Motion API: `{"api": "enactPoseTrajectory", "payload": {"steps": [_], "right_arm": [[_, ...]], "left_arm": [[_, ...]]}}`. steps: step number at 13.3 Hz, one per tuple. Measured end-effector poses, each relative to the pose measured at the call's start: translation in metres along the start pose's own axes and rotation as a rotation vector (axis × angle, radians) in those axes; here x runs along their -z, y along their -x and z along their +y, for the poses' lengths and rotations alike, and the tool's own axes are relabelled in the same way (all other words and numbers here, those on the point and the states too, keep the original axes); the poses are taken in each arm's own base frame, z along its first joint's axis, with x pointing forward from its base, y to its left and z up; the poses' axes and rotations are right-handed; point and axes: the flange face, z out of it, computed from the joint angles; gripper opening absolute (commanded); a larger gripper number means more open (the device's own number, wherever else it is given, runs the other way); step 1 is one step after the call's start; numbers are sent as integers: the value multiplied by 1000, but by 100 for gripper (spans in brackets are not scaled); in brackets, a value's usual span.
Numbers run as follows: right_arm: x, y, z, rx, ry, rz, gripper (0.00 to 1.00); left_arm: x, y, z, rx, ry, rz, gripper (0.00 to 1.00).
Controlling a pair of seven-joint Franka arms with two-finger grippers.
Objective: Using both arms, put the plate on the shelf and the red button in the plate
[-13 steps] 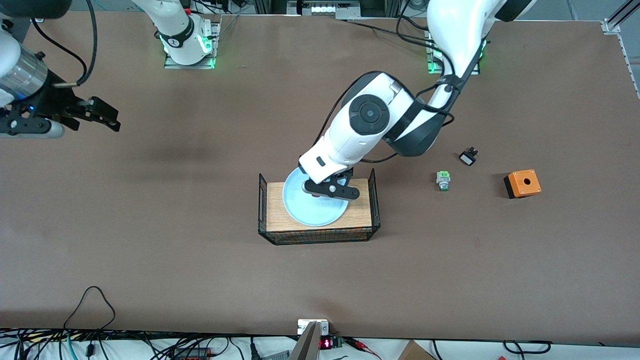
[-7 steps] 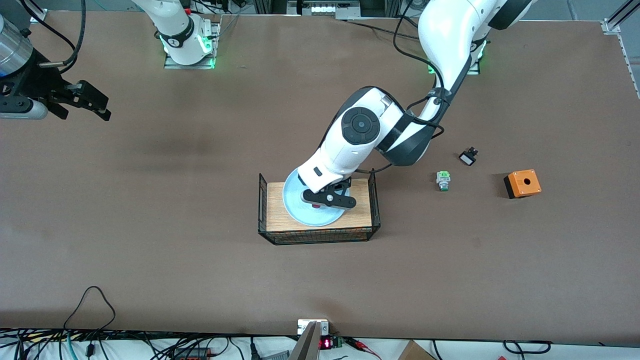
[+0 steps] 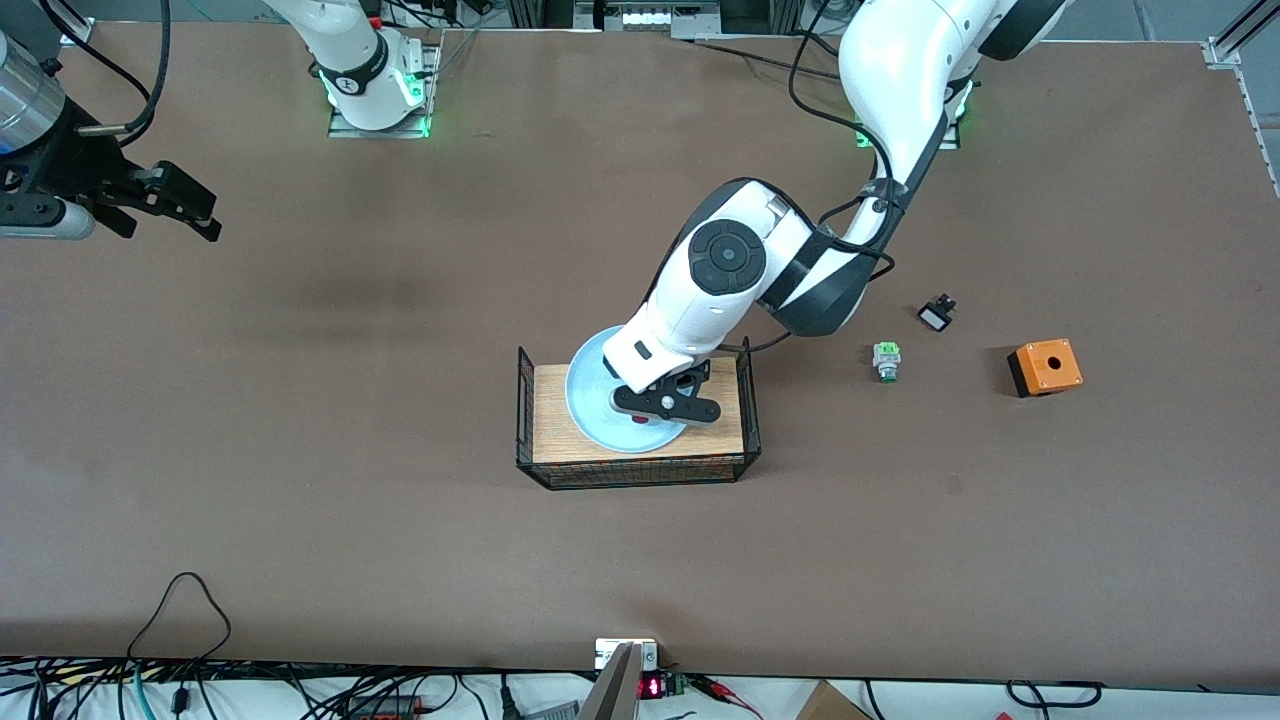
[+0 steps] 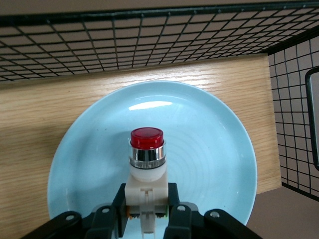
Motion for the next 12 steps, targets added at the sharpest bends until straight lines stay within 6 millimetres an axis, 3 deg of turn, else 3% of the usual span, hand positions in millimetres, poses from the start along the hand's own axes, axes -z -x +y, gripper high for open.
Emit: {"api": "enactPoseTrajectory", "payload": {"steps": [3, 6, 9, 12], "right_arm": [[0, 0, 0, 0, 0, 0, 100], [0, 0, 0, 0, 0, 0, 100], [1, 0, 1, -1, 0, 2, 100], [6, 2, 5, -8, 0, 13, 100]], "left_arm": [[8, -6, -3, 6, 6, 15, 100], [34, -10, -6, 12, 6, 21, 100], [86, -8, -26, 34, -49, -52, 100], [157, -3, -73, 86, -117, -137, 100]]}}
